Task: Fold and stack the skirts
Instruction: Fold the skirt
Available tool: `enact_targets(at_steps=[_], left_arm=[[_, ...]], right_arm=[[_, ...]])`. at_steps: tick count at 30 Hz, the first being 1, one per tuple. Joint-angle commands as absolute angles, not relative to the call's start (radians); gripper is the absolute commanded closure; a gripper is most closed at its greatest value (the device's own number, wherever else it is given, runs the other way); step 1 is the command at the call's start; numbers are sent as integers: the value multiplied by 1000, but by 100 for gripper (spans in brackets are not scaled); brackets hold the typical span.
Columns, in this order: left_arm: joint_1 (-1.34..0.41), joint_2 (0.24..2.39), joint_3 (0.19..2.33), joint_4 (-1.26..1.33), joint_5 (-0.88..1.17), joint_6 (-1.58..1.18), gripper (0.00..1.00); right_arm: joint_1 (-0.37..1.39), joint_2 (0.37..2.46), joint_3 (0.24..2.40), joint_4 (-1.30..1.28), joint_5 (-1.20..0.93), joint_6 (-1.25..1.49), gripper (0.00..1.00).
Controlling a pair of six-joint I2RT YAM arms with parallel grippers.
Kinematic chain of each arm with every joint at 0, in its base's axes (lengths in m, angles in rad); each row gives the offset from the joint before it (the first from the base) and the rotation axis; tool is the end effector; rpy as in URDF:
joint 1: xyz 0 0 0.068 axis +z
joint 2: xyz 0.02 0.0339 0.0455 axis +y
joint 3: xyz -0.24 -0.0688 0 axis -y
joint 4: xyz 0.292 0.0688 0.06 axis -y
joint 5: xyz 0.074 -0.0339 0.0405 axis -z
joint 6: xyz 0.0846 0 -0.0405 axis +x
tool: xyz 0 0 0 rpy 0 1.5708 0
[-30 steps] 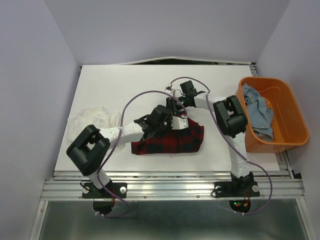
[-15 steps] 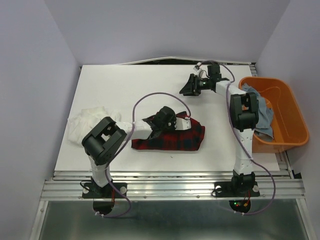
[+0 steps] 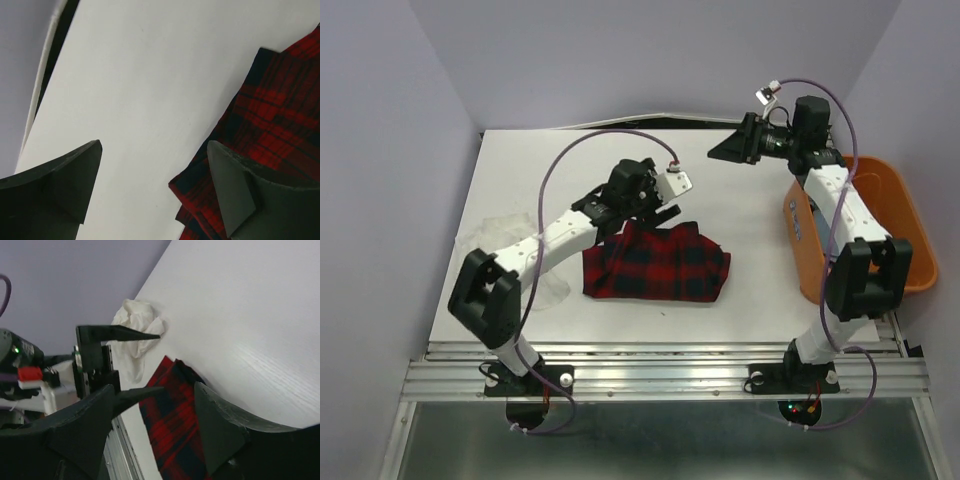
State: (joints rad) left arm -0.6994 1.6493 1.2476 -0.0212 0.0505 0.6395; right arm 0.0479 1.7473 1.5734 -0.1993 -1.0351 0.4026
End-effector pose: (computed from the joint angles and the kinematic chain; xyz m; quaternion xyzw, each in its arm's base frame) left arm 0.3612 -0.3094 0.2288 0.5317 0.6498 -0.0374 0.5419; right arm 0.4652 0.0951 0.3156 -0.1479 0.7558 0.5078 0.3862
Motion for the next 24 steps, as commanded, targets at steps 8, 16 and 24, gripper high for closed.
enact_targets(at_steps=[8, 16, 24], left_arm=[[-612, 1328, 1063, -31, 493, -5, 9], [-451, 1581, 897, 155, 661, -322, 19], [-416, 1882, 1050, 152, 546, -330, 33]], right_arm=[[251, 1568, 1131, -107, -1158, 433, 30], [291, 1693, 983, -66, -1062, 444, 32], [291, 1968, 1098, -193, -838, 261, 38]])
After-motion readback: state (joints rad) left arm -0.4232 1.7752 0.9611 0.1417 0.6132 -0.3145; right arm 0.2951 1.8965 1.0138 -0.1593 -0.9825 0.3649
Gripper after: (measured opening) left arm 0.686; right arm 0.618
